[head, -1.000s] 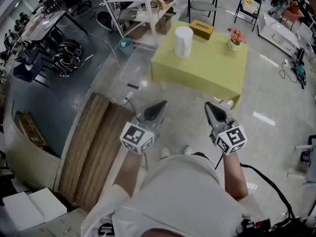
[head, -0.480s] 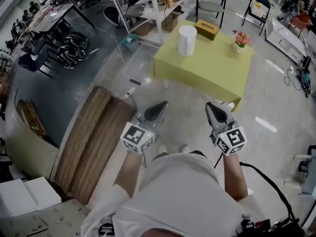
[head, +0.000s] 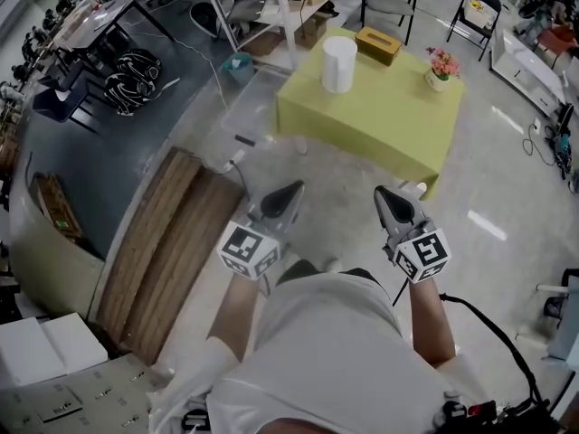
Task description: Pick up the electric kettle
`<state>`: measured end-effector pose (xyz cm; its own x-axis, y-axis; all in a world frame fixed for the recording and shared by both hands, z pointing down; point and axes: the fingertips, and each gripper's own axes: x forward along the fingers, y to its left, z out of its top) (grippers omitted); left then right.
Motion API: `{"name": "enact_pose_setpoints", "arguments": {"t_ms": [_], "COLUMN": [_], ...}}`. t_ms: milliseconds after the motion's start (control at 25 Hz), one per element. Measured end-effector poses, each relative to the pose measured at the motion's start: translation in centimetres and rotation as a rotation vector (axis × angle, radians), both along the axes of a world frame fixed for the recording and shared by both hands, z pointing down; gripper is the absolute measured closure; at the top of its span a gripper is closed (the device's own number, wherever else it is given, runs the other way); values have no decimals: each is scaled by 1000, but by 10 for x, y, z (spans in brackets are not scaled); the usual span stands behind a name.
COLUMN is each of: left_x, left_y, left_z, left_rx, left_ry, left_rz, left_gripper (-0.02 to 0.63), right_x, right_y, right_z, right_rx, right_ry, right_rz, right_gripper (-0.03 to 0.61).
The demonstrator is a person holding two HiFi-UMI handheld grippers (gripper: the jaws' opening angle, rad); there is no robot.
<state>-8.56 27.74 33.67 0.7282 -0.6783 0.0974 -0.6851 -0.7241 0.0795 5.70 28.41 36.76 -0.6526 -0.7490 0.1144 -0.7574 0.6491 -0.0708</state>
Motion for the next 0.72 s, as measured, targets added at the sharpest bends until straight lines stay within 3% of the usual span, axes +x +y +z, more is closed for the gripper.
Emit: {"name": "enact_pose_setpoints", "arguments": {"t_ms": [720], "left_x": [2], "left_y": [-54], "left_z": [1], "left_rx": [-1], "left_ry": [0], "left_rz": [24], "left_gripper": [610], "right_x": [2], "right_y": [-46], "right_z": [3], "right_rx": [-8], "right_ry": [1], "right_rz": [17], "right_gripper": [573]}}
